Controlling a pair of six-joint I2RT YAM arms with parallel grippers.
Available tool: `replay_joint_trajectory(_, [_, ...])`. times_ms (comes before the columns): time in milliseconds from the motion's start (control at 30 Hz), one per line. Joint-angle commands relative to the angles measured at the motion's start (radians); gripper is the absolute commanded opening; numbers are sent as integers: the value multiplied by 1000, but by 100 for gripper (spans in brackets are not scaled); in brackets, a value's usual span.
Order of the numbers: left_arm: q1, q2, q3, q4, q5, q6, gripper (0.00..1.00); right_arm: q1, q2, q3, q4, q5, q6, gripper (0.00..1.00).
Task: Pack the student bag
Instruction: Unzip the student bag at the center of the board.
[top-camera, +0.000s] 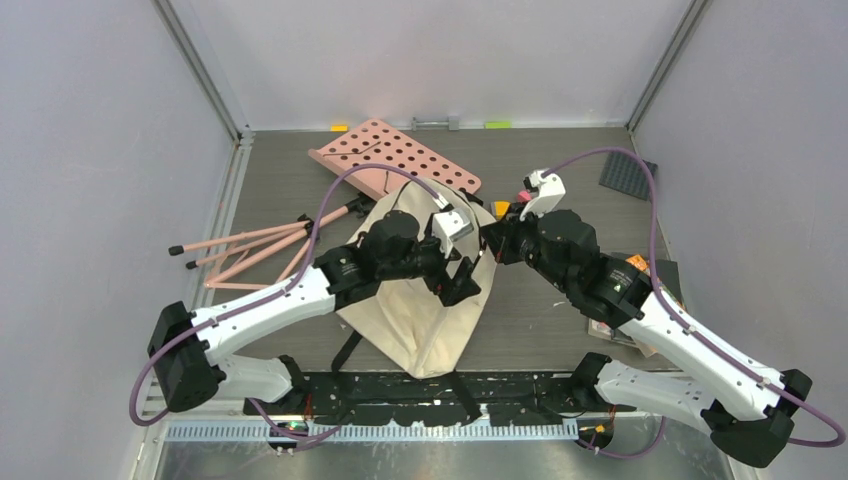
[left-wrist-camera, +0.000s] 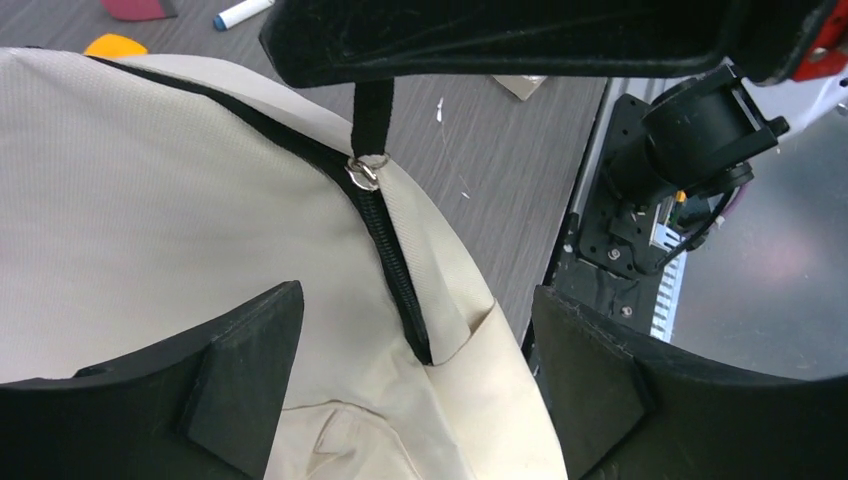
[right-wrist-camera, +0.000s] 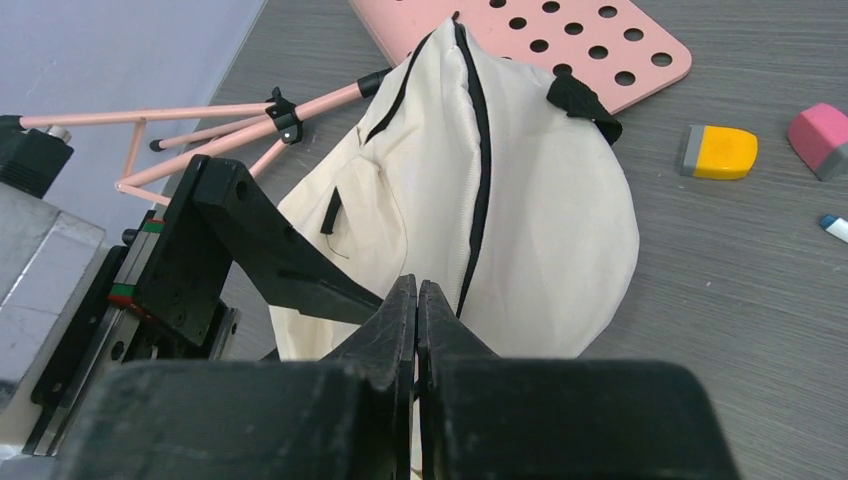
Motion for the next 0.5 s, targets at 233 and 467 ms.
replay_joint_trajectory(233, [-1, 39, -27, 214, -89, -111, 66, 2, 17, -2, 130, 33, 35, 1])
replay_joint_trajectory(467, [-1, 76, -8, 199, -78, -145, 50, 2, 53, 4, 138, 27, 41, 1])
